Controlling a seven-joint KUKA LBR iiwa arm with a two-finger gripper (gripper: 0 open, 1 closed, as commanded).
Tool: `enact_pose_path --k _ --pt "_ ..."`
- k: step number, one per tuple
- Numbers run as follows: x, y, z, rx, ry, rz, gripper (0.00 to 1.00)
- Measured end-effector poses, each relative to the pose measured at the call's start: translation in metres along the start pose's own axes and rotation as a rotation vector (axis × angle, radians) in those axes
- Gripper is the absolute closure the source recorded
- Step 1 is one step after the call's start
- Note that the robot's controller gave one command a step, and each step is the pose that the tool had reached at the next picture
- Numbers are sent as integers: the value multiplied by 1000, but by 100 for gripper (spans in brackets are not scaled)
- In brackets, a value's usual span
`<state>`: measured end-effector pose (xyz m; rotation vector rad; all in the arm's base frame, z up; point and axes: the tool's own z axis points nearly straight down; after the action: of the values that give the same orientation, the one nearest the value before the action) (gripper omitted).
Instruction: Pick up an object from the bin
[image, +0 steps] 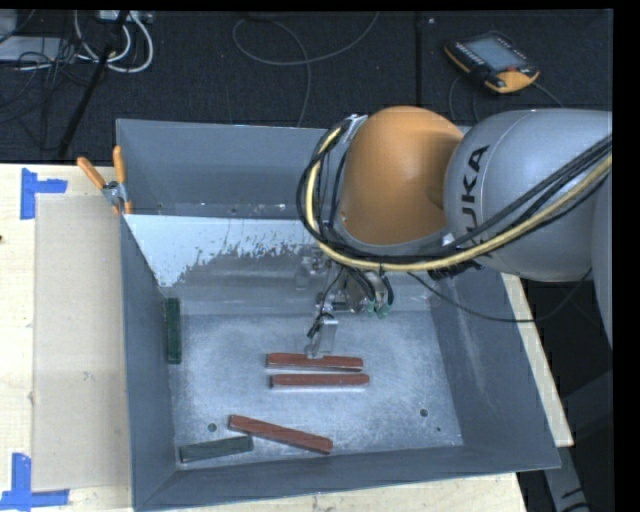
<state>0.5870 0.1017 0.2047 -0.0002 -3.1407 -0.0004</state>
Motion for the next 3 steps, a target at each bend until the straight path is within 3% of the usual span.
enact_pose_path --k 1,2,3 --pt "16 -27 78 0 -3 -84 0" --pt "22 -34 104 0 5 -85 0" --pt "21 -50 70 0 -3 -59 0"
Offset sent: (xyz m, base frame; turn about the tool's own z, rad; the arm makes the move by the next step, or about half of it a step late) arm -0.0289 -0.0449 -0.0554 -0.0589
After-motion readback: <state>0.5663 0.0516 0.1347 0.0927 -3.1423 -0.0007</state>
